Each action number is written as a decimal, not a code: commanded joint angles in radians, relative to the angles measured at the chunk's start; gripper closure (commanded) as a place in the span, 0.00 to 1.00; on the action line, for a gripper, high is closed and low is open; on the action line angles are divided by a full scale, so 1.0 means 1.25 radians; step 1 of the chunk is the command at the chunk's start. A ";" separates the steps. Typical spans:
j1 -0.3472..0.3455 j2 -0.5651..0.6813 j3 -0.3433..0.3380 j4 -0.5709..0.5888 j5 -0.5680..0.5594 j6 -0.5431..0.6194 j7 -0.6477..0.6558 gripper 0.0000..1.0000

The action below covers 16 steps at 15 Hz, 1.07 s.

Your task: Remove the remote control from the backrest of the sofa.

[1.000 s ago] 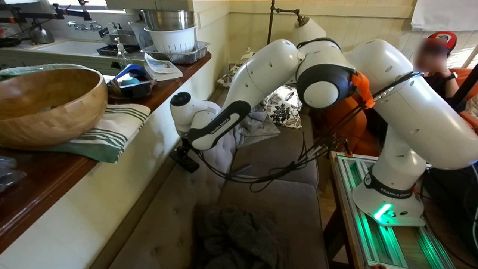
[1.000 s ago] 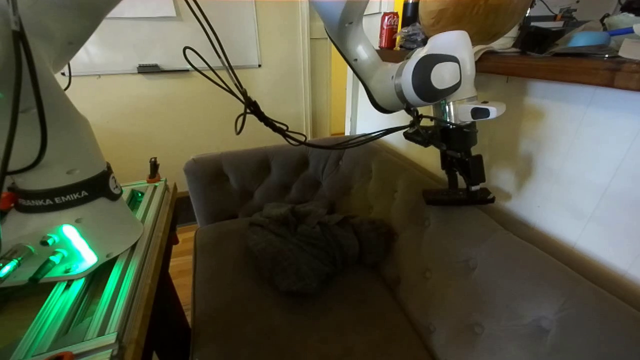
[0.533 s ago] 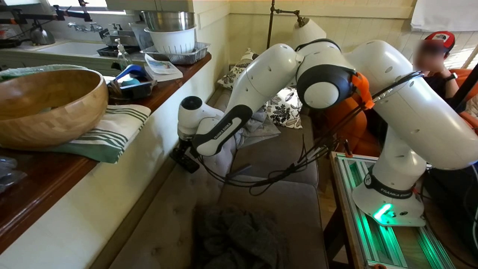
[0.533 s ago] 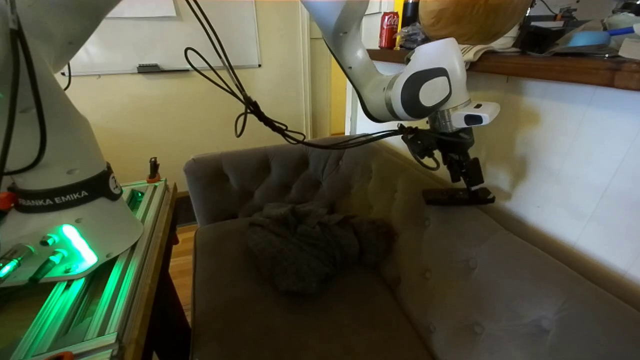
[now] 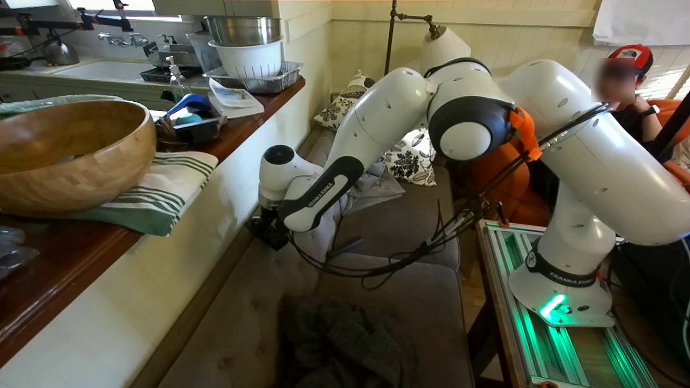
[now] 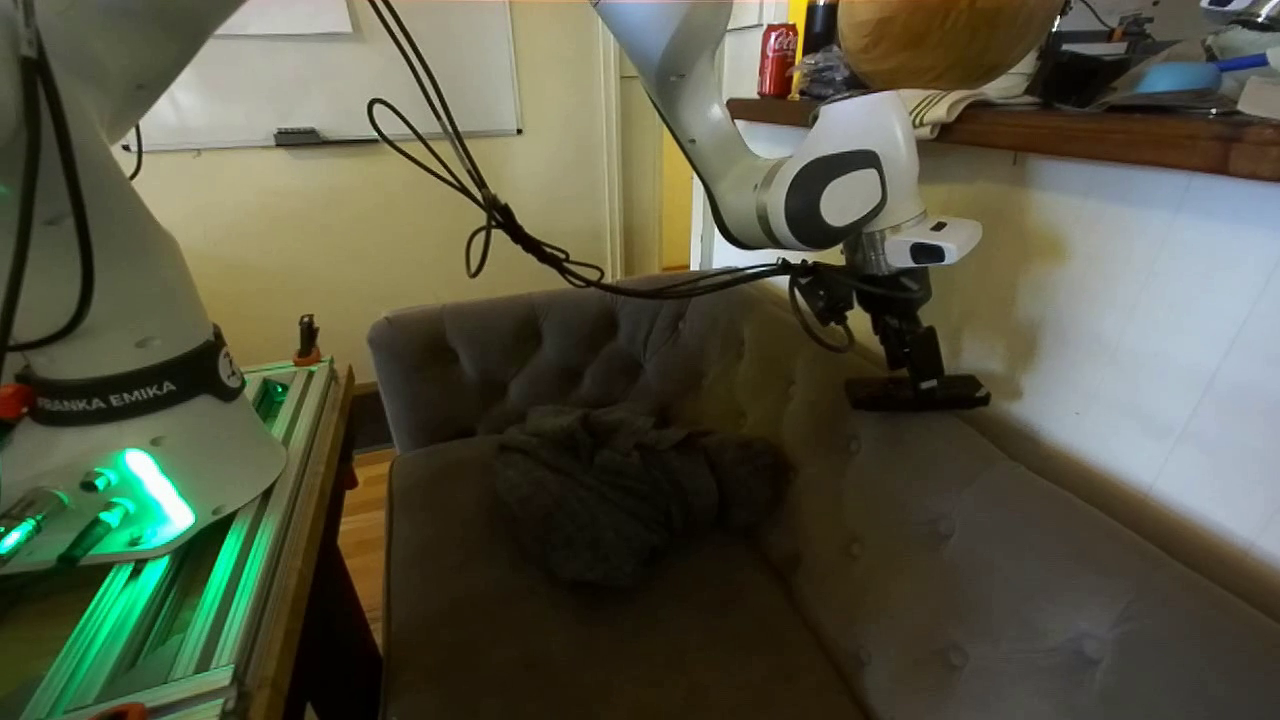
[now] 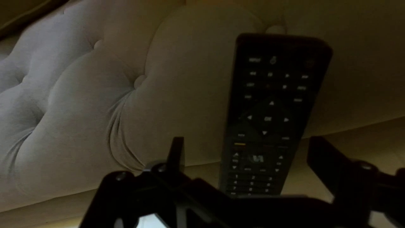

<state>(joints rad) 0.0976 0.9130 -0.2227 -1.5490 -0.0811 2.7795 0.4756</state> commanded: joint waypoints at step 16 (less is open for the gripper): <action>0.022 0.057 -0.028 0.044 0.036 -0.037 0.008 0.61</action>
<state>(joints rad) 0.1080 0.9608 -0.2322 -1.5318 -0.0619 2.7660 0.4796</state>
